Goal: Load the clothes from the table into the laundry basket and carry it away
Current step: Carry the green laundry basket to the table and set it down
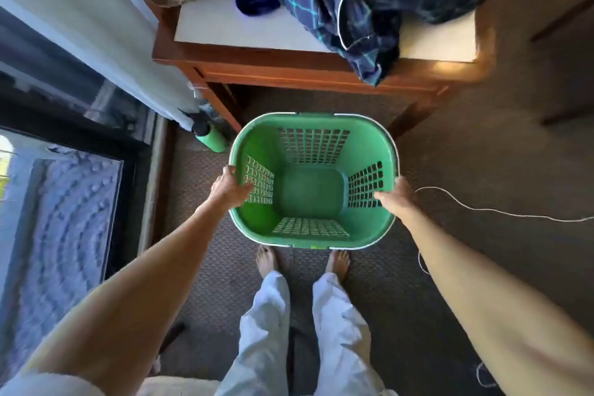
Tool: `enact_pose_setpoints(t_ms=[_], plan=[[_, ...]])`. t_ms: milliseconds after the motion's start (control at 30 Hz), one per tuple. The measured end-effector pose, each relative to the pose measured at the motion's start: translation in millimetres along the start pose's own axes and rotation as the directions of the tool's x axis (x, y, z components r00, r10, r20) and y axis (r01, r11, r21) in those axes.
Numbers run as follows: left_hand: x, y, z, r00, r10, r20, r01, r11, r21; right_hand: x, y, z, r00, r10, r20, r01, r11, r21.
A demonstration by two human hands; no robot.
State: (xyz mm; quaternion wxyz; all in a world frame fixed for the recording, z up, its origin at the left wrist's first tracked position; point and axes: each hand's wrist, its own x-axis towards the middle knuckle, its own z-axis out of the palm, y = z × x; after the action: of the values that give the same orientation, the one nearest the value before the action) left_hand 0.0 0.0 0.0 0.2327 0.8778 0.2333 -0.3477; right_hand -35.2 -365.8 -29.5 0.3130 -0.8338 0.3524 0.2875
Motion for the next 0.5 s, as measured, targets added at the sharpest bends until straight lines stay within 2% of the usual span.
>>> enact_pose_setpoints(t_ms=[67, 200, 300, 500], plan=[[17.3, -10.7, 10.7, 0.996, -0.085, -0.005, 0.085, 0.996, 0.016, 13.7, 10.6, 5.0, 0.993, 0.094, -0.073, -0.09, 0.994, 0.054], [33.5, -30.8, 29.7, 0.966, -0.247, 0.079, 0.247, 0.969, 0.018, 28.3, 29.3, 15.7, 0.982, 0.189, -0.003, -0.187, 0.975, 0.117], [38.9, -39.0, 44.7, 0.958, -0.252, 0.134, 0.265, 0.96, -0.091, 39.8, 49.0, 29.7, 0.982, 0.181, 0.045, -0.186, 0.958, 0.217], [27.3, -39.0, 48.6, 0.966, -0.255, 0.032, 0.252, 0.914, -0.319, 16.9, 40.2, 27.9, 0.985, 0.17, -0.011, -0.157, 0.928, 0.339]])
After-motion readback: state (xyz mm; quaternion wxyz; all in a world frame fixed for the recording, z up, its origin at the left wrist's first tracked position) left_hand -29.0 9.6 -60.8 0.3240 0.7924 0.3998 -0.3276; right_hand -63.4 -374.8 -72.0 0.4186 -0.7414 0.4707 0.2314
